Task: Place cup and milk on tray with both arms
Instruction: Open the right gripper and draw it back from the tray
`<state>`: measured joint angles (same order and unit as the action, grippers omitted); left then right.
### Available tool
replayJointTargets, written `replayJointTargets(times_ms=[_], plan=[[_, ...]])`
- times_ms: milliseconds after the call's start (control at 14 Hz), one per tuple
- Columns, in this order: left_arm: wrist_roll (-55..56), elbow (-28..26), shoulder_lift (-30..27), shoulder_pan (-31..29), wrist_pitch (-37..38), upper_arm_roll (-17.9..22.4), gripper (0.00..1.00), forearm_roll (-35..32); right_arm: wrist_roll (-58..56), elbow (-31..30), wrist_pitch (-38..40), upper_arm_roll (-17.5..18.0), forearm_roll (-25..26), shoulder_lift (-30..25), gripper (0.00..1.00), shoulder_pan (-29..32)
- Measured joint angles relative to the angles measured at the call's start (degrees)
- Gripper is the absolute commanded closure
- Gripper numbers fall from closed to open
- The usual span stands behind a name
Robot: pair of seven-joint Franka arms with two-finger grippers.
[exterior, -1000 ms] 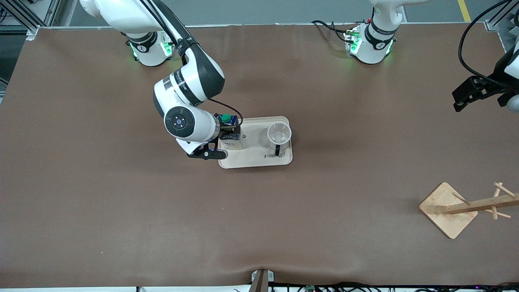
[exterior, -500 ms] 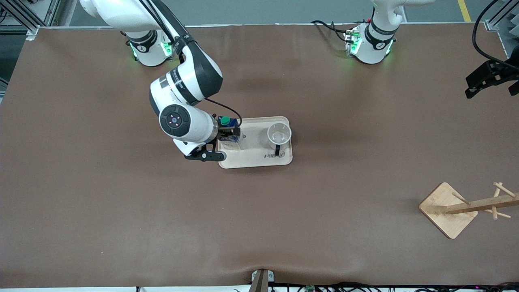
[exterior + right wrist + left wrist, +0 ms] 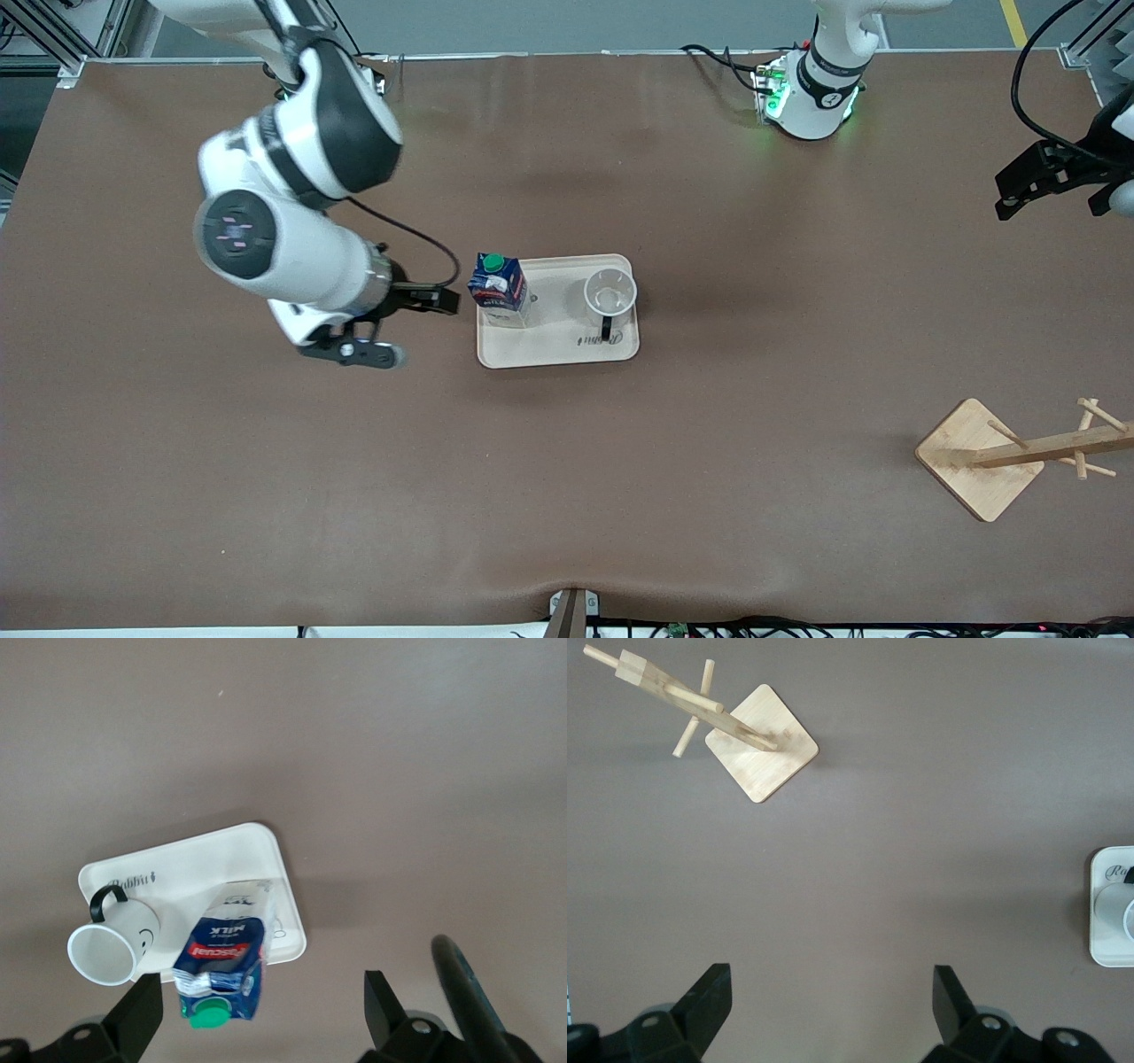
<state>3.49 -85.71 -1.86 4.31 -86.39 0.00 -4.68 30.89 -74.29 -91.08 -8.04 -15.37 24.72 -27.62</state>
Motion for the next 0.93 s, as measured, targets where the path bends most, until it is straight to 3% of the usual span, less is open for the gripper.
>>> replayJointTargets(times_ms=[357,714,929], plan=[[0.1,-0.4,0.1,0.0,0.0,0.0,0.0,0.0,-11.0,1.8,0.6,-0.9,9.8,-2.3,0.0,4.6],[0.3,-0.5,1.0,0.0,-0.8,0.0,0.0,0.8,-24.7,1.3,4.7,-2.6,11.0,-9.1,0.0,11.3],[0.3,-0.5,1.3,0.1,-0.9,0.0,0.0,0.8,-27.8,-3.9,4.6,-2.9,11.0,-13.3,0.0,16.7]])
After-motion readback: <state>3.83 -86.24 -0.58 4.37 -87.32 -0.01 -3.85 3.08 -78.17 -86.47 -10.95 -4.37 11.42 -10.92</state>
